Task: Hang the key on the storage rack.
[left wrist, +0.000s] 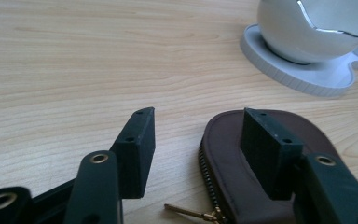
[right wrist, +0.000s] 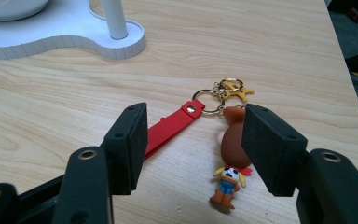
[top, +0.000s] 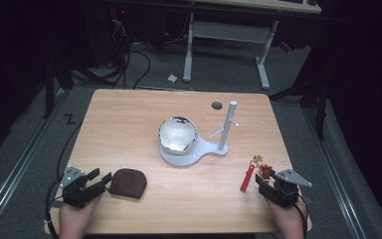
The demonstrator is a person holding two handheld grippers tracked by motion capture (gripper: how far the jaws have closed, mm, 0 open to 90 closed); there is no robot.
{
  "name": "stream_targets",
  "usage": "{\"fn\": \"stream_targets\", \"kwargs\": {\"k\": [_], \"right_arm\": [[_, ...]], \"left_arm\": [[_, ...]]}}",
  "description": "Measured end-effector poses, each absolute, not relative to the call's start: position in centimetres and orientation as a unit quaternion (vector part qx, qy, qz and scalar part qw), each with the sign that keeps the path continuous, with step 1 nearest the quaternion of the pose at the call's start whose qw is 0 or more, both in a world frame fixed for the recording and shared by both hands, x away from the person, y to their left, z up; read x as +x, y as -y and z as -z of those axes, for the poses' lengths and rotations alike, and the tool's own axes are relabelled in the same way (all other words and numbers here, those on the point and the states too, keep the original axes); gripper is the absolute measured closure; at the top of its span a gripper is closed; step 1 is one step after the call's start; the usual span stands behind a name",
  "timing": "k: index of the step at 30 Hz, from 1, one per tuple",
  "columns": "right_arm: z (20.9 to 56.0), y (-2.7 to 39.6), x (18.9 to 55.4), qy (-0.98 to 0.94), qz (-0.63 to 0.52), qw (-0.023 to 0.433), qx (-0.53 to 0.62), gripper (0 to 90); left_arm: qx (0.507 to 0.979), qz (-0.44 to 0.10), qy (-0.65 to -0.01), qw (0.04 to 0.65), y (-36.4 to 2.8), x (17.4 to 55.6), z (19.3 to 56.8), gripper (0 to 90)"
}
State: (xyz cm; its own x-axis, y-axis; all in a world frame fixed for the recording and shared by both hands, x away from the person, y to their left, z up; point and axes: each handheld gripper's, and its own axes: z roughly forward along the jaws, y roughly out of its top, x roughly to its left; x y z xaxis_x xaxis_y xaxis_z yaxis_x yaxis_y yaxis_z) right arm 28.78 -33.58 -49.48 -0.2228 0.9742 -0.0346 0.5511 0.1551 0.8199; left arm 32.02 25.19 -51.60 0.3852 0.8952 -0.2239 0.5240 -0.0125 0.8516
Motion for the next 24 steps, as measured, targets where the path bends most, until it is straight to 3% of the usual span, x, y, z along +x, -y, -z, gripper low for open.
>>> {"fn": "stream_targets", "kwargs": {"k": [24], "right_arm": [[49.7,33.9,28.6,-0.704,-0.353,0.299,0.538,47.2]], "left_arm": [[0.701,-0.2,-0.509,0.458,-24.5,33.1,51.1,40.3]]}}
